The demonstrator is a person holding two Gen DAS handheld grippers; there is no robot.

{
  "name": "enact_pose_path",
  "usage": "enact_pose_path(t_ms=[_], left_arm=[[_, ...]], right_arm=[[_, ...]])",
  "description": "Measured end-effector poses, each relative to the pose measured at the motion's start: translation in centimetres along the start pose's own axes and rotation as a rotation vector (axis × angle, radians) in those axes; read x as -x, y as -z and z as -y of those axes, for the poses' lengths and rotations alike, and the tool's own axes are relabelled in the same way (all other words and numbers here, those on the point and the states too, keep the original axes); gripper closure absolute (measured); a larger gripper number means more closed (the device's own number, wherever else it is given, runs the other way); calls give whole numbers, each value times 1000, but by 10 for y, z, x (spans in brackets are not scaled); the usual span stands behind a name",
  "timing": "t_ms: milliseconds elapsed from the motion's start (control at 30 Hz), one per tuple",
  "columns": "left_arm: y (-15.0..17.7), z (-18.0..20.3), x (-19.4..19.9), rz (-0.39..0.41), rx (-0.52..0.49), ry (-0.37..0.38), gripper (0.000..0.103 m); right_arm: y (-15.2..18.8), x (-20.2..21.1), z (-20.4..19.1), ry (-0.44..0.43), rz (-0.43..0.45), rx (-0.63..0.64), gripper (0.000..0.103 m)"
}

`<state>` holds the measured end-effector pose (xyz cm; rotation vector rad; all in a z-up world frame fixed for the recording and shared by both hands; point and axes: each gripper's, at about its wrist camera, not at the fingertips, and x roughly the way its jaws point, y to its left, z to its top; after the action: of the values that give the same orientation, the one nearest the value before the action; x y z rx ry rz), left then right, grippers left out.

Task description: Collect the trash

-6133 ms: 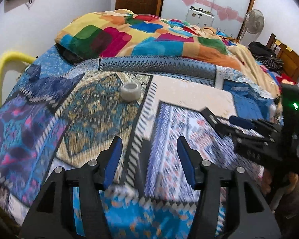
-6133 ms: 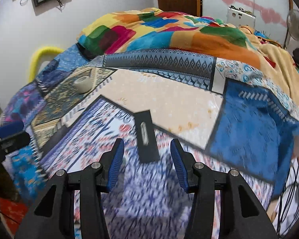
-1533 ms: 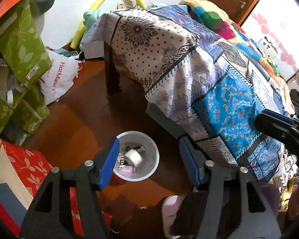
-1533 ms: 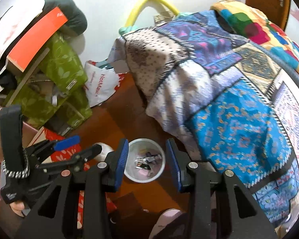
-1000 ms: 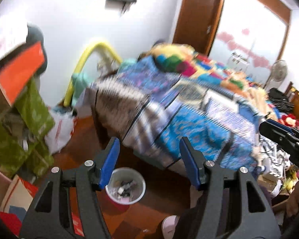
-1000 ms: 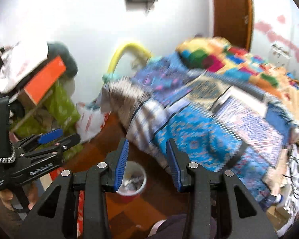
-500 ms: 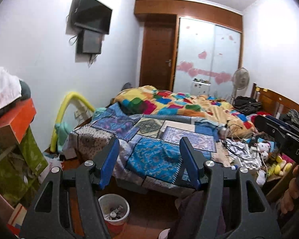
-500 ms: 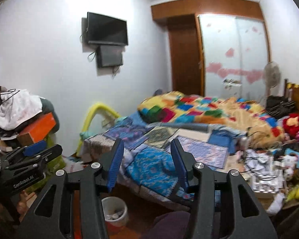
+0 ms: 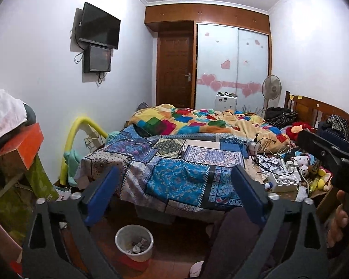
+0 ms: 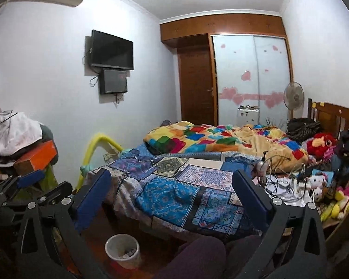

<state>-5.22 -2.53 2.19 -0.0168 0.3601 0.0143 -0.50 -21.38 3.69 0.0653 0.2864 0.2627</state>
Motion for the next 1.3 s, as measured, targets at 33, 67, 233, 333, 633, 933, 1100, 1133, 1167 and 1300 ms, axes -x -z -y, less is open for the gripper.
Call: enact_pose_path(t_ms=[33, 67, 233, 333, 633, 933, 1100, 1133, 1167, 1300], left_arm=[[0, 1, 0, 3, -2, -5, 2], [0, 1, 0, 2, -5, -4, 2], [3, 2, 0, -5, -1, -5, 2], [5, 3, 0, -8, 2, -3, 2], [6, 6, -2, -14, -3, 4, 2], [6, 6, -1, -14, -1, 4, 1], [5, 5, -1, -12, -1, 5, 1], [5, 5, -1, -12, 0, 5, 1], [5, 5, -1, -12, 0, 4, 1], [4, 6, -1, -12, 1, 4, 1]], right_arm=[[1, -1, 2, 0, -8, -5, 0], [2, -1, 3, 3, -16, -9, 0], [6, 0, 9, 13, -30, -29, 0], [10, 6, 7, 19, -34, -27, 0], [11, 13, 8, 34, -30, -27, 0], [10, 14, 5, 40, -28, -21, 0], [9, 15, 5, 41, -27, -20, 0], [9, 15, 6, 41, -27, -20, 0], [9, 16, 6, 40, -27, -19, 0], [8, 16, 6, 42, -28, -16, 0]])
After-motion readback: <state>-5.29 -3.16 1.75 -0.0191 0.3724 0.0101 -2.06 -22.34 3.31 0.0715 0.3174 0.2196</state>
